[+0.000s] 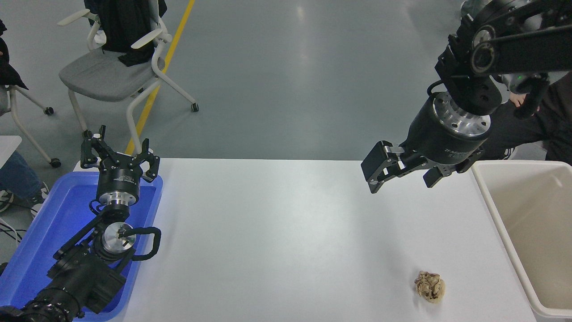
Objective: Pick up paper ball place in dustbin
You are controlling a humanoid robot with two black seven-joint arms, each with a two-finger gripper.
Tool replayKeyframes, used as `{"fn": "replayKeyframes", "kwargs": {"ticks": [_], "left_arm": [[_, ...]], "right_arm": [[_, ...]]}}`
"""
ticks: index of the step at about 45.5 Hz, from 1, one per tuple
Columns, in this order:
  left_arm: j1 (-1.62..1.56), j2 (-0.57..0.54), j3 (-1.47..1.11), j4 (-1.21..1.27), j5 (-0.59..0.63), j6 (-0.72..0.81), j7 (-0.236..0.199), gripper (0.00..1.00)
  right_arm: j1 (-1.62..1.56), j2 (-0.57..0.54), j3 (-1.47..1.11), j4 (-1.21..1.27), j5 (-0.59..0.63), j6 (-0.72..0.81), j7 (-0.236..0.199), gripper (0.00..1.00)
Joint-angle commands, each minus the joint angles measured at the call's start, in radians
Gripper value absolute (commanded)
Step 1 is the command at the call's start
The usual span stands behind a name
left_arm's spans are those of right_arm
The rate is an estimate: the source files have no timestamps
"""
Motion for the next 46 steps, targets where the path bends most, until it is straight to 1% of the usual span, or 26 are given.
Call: {"fn": "replayKeyframes", "kwargs": {"ticks": [1,20,29,33,37,46], "left_arm": [[-0.001,0.0,0.0,0.0,0.002,0.0,-0.001,0.99],[-0.003,0.0,0.0,0.0,0.0,0.0,0.001,0.99],[-0.003,0.0,0.0,0.0,0.002,0.0,0.001,0.99],[-0.001,0.0,0.0,0.0,0.0,0.0,0.001,0.99],[-0.001,0.0,0.0,0.0,0.0,0.0,0.001,0.99],[-0.001,0.0,0.0,0.0,0.0,0.0,0.001,0.99]], "right_arm": [[-0.028,0.01,0.002,-0.01,-0.004,-0.021,0.0,1.0],[-0.093,0.004,0.011,-0.06,-0.01,-0.063,0.0,1.0],[-0.156,-0.007,-0.003,-0.068,-0.07,-0.124,0.0,1.0],[-0.195,-0.058,-0.001,-0.068,-0.104,-0.13,0.0,1.0],[-0.246,-0.108,-0.001,-0.068,-0.162,-0.152,0.001,1.0],[-0.393,-0.314,0.023,-0.071,-0.374,-0.21,0.0,1.0]]}}
